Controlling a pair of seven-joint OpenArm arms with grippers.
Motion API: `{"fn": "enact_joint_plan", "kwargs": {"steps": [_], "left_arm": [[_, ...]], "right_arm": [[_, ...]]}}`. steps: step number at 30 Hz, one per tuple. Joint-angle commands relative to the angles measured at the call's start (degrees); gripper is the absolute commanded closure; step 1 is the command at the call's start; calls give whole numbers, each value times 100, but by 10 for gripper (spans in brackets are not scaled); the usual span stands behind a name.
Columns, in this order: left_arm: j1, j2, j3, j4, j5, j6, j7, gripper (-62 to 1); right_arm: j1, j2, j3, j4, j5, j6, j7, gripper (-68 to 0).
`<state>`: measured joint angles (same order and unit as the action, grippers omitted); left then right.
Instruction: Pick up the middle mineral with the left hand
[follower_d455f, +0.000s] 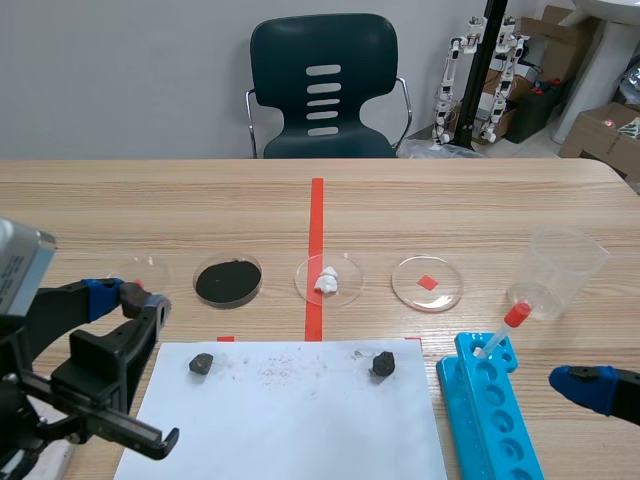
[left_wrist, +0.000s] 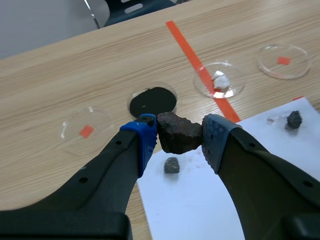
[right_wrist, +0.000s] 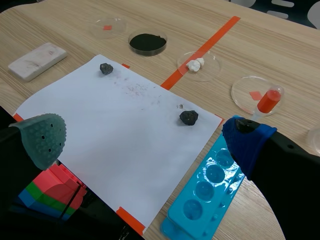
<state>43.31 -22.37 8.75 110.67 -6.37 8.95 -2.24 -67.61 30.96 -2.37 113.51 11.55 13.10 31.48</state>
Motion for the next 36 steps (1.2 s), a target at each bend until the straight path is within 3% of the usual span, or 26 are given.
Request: {"fn": "enact_joint_plan", "kwargs": {"steps": [1,9,13,36], "left_arm": [[111,24,-48,109,9,20,-190,-115],[627,24,-173,111,326,-426,-693,-115],[802,24,-173,109,461,-424,-898,-115],[811,26,-173,109,459,-424,-870,-116]], "right_arm": [[15,-2,15,140,44,20,85,-679],[15,-2,15,140,44,20,85,-679],[15,-2,15,140,44,20,85,-679],[15,-2,15,140,44,20,85,-679]]}}
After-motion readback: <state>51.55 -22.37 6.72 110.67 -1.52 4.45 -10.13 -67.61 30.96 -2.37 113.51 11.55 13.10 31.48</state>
